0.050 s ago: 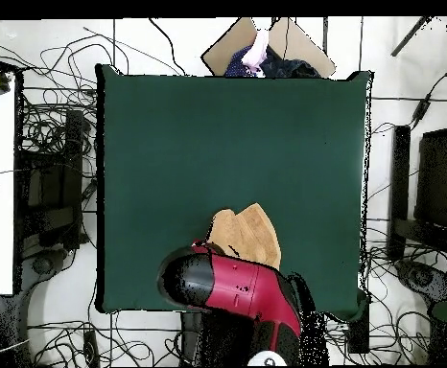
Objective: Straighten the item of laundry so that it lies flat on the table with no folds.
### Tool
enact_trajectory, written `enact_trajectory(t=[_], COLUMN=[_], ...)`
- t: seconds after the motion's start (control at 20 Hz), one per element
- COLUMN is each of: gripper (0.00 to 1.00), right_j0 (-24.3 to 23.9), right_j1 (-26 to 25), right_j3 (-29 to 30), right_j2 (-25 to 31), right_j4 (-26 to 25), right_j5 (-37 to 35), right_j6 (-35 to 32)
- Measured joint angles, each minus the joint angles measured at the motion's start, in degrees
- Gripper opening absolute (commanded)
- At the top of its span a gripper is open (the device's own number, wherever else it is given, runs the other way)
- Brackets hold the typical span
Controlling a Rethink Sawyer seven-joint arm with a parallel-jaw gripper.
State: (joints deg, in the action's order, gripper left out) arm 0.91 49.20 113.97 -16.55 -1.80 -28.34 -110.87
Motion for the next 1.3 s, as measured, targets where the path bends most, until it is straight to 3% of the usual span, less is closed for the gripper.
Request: enact_trajectory(t=[0.55, 1.3], gripper=[1.0, 1.0], right_j0=[0.9, -5.2], right_j1=[-4.6, -4.1], right_j3=[-0.9, 2.0], right_j2=[-0.2, 1.7], right_j4=[1.6, 8.3], right_j5=[12.5, 22.8], right_j6=[0.0, 0.0])
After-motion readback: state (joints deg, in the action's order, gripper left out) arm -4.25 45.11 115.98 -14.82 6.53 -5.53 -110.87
